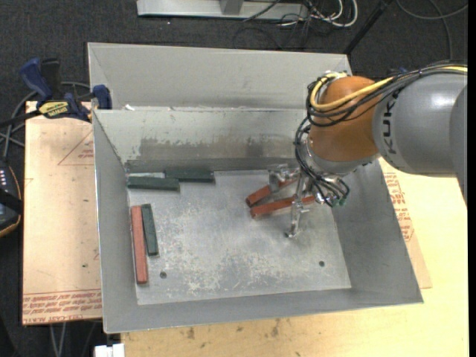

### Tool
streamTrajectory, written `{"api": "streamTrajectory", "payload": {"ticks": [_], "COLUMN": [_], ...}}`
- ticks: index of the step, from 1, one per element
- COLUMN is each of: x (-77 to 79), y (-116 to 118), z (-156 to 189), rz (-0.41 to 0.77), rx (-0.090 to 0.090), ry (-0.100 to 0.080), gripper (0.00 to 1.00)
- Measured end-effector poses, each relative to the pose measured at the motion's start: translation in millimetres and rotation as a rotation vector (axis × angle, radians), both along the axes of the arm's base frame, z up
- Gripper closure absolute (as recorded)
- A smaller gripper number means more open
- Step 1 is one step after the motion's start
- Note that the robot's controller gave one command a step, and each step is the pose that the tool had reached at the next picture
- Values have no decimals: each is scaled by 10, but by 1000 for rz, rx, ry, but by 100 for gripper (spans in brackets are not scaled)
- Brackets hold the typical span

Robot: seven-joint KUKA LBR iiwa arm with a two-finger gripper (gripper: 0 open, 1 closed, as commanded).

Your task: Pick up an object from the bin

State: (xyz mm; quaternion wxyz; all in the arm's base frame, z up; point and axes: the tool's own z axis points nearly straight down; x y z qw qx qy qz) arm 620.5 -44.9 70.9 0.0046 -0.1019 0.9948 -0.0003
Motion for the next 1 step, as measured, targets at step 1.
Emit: {"api": "streamTrajectory", "payload": {"ticks": [1], "x": [7], "y": [34], "z": [27], "rz": [4], "rx": [1], "ry": [0], "gripper": [100]}}
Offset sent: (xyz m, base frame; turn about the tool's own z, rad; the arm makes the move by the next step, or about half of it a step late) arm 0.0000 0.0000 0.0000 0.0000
